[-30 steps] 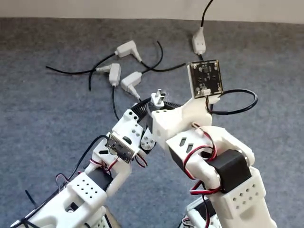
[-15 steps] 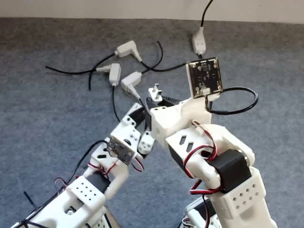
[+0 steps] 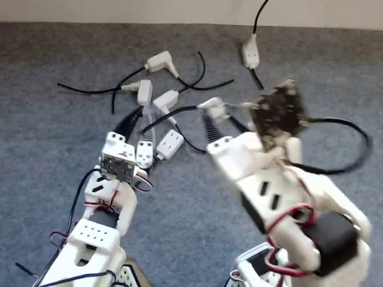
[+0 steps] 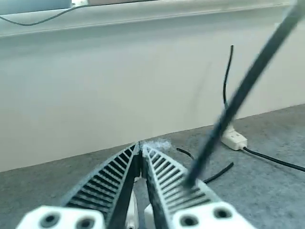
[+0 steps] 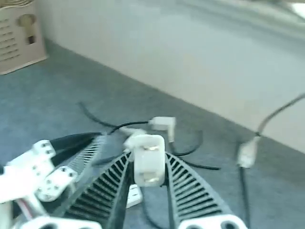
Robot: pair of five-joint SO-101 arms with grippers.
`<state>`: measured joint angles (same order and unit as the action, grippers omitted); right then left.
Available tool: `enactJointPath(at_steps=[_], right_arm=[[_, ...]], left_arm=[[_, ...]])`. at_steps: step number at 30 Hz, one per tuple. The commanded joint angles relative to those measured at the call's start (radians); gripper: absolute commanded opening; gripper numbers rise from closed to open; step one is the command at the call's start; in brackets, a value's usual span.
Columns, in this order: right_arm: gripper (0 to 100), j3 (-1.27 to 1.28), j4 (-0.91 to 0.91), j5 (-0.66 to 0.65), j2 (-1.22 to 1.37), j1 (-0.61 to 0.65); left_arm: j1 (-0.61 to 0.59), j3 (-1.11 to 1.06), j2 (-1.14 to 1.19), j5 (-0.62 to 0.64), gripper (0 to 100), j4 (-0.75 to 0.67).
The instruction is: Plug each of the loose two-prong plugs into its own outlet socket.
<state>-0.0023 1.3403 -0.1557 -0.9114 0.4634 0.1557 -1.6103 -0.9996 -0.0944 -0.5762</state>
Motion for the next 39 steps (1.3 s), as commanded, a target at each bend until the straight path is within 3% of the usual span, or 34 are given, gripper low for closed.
enactJointPath(at_steps=[1, 6, 9, 12, 16, 25, 29, 39], right_arm=[[0.5, -0.139, 0.038, -0.021, -0.002, -0.108], [0.8, -0.257, 0.122, -0.028, -0.002, -0.17], [0.8, -0.28, 0.219, -0.152, 0.007, -0.217], [0.8, -0.185, 0.308, -0.241, 0.019, -0.291], [0.8, 0.036, 0.328, -0.267, 0.054, -0.387], [0.8, 0.588, 0.03, -0.276, 0.214, -0.392], [0.8, 0.751, -0.151, -0.39, 0.358, -0.39], [0.8, 0.705, -0.498, -0.4, 0.858, -0.395]], left_arm=[[-0.028, 0.005, -0.005, 0.002, 1, -0.017], [-0.03, 0.004, -0.004, 0.003, 1, -0.015], [-0.031, -0.002, -0.004, 0.002, 1, -0.005], [-0.031, -0.001, -0.004, 0.002, 1, 0.003], [-0.031, -0.001, -0.004, 0.002, 1, 0.0], [-0.033, -0.001, -0.004, 0.002, 1, 0.003], [-0.033, -0.001, -0.004, 0.002, 1, 0.003], [-0.033, -0.001, -0.004, 0.002, 1, 0.003]])
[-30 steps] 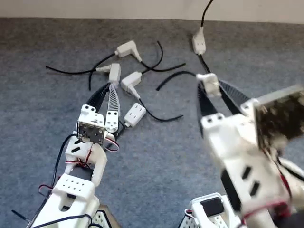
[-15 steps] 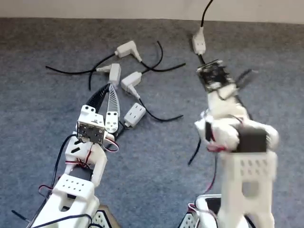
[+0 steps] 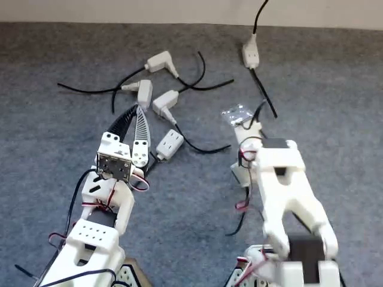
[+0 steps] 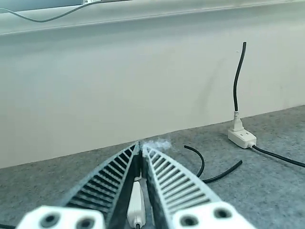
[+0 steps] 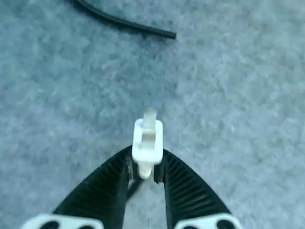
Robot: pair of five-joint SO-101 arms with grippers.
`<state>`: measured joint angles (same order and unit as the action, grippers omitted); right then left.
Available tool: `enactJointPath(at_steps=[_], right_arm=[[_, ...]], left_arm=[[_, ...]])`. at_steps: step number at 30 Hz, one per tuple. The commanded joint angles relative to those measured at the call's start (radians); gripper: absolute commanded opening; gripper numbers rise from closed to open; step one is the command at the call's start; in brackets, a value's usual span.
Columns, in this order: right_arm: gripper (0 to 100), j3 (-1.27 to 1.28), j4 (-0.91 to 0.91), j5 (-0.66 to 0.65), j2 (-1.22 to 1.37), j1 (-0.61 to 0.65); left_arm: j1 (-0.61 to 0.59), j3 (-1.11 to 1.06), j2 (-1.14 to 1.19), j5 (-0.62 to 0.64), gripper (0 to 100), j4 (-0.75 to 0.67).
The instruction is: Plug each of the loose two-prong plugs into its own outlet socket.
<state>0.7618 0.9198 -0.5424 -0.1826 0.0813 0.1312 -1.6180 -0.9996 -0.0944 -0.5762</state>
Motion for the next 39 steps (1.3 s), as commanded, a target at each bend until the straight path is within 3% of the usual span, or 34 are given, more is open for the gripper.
enactJointPath(at_steps=[1, 8, 17, 25, 39], right_arm=[[0.8, -0.084, -0.09, -0.014, 0.183, -0.015], [1.3, -0.317, -0.002, -0.008, 0.372, -0.03], [10.0, -0.317, 0.001, -0.008, 0.378, -0.03], [10.1, -0.286, -0.001, 0.064, 0.38, -0.03], [9.9, -0.332, 0.002, 0.066, 0.418, -0.008]], left_arm=[[-0.008, 0.007, -0.004, 0.002, 1, 0.003], [-0.007, 0.005, -0.004, 0.005, 1, 0.003], [-0.005, 0.002, -0.004, 0.006, 1, 0.003], [-0.002, -0.001, -0.004, 0.006, 1, 0.003], [-0.001, -0.002, -0.004, 0.006, 1, 0.003]])
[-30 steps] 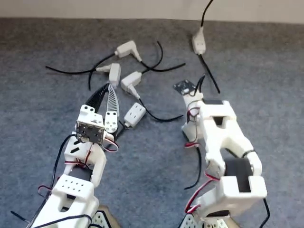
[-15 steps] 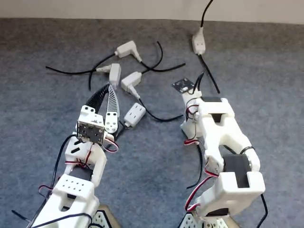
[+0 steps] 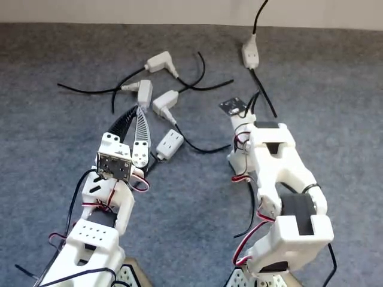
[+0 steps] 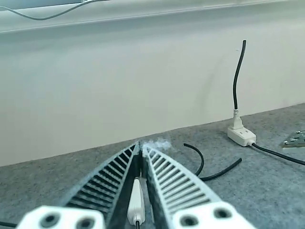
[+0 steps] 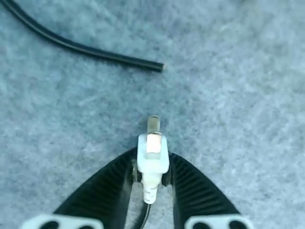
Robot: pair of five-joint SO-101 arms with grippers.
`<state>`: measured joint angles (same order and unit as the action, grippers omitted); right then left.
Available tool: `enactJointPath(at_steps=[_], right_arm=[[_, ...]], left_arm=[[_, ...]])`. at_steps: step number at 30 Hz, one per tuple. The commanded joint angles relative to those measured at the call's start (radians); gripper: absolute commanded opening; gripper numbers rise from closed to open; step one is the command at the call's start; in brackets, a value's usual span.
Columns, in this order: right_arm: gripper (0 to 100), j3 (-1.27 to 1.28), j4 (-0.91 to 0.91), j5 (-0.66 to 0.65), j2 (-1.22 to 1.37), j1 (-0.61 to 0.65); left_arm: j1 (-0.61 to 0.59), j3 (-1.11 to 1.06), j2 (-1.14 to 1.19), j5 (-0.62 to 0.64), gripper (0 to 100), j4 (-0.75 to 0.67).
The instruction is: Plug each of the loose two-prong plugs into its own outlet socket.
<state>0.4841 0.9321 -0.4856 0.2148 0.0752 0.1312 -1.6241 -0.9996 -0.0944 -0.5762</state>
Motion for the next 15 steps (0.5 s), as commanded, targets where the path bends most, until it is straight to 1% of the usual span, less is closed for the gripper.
enactJointPath(at_steps=[1, 6, 9, 15], right_arm=[[9.9, -0.059, -0.01, 0.009, 0.021, -0.002], [10.1, -0.067, -0.013, 0.009, 0.018, -0.002], [10.2, -0.07, -0.015, 0.046, 0.018, -0.002], [10.3, -0.084, -0.01, 0.055, 0.018, -0.002]], left_arm=[[-0.001, 0.004, -0.004, 0.006, 1, 0.003], [-0.001, 0.004, -0.004, 0.006, 1, 0.003], [-0.001, 0.004, -0.004, 0.006, 1, 0.005], [-0.001, 0.004, -0.004, 0.006, 1, 0.005]])
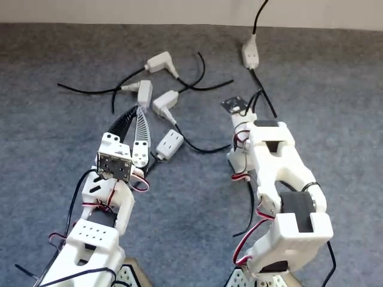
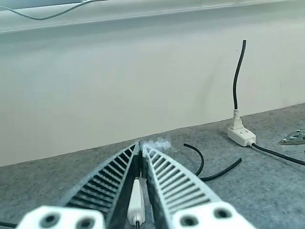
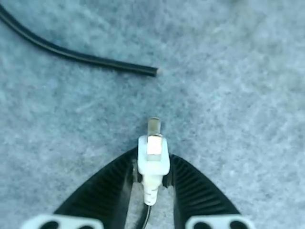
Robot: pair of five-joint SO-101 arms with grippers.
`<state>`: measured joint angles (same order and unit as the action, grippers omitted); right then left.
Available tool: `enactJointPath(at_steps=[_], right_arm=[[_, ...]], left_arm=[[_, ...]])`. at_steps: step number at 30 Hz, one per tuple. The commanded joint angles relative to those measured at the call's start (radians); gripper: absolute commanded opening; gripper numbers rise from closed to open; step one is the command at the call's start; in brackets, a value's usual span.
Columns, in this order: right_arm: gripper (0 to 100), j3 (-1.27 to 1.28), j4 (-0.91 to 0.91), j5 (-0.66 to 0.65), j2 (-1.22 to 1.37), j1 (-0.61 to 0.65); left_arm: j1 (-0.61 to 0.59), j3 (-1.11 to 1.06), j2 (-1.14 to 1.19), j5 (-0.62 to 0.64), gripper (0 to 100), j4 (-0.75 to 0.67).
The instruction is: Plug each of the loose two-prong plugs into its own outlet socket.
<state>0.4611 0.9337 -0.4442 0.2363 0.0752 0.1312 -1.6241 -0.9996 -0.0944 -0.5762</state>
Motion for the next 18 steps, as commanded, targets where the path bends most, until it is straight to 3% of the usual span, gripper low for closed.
enactJointPath(at_steps=[1, 6, 18], right_arm=[[10.6, -0.061, -0.012, 0.014, -0.004, -0.002], [17.3, -0.061, -0.012, 0.014, -0.005, -0.002], [15.2, -0.102, -0.016, 0.015, -0.002, 0.018]], left_arm=[[-0.001, 0.004, -0.004, 0.006, 1, 0.005], [-0.001, 0.004, -0.004, 0.006, 1, 0.005], [-0.001, 0.004, -0.004, 0.006, 1, 0.005]])
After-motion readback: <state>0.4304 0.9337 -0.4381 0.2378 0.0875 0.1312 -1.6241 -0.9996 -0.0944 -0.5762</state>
